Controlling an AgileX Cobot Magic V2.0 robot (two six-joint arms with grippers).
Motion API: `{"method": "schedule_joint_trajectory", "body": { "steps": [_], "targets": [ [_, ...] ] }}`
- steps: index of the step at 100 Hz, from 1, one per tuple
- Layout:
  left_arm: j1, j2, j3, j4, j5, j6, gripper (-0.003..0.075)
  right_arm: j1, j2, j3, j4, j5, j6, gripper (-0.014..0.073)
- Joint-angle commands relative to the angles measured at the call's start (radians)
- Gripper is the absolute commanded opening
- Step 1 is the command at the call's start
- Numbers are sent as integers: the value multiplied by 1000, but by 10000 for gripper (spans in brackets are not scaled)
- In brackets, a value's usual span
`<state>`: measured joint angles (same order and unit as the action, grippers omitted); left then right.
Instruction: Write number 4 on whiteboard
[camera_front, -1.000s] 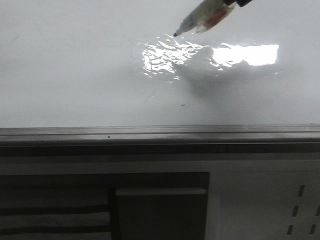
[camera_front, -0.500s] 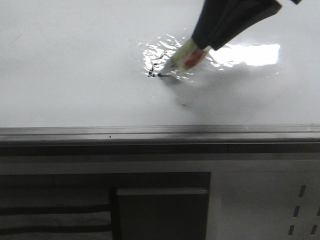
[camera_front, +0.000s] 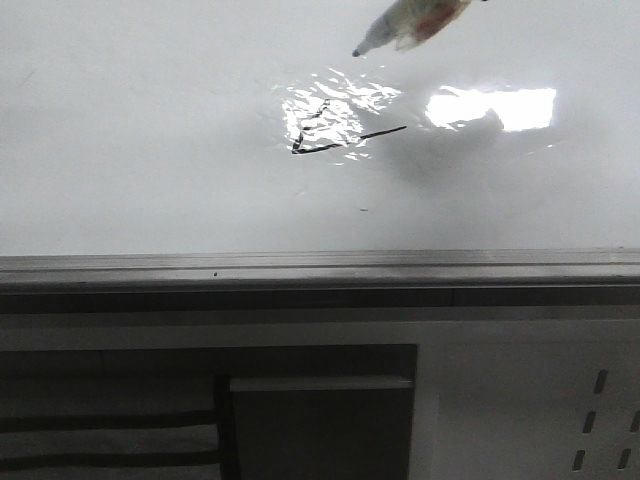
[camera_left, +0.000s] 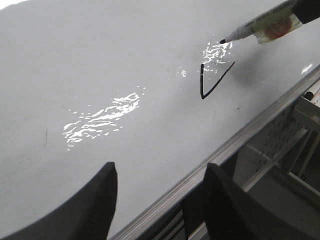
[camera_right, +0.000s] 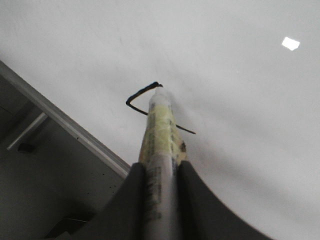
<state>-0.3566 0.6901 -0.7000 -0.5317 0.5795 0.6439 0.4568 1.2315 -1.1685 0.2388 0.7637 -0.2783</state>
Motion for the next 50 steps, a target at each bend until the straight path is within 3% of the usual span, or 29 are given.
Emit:
{"method": "schedule_joint_trajectory", "body": {
  "steps": [1, 13, 28, 50],
  "targets": [
    [4, 2, -26, -34, -79, -10, 356, 2, 5, -35, 15, -88, -14, -46],
    [4, 2, -26, -34, -90, -10, 356, 0, 59, -35, 1, -37, -14, -46],
    [4, 2, -26, -34, -86, 10, 356, 10, 103, -47, -2, 195, -18, -46],
    [4, 4, -48, -38, -49, 54, 356, 40, -12, -147, -2, 189, -97, -46]
  ]
}}
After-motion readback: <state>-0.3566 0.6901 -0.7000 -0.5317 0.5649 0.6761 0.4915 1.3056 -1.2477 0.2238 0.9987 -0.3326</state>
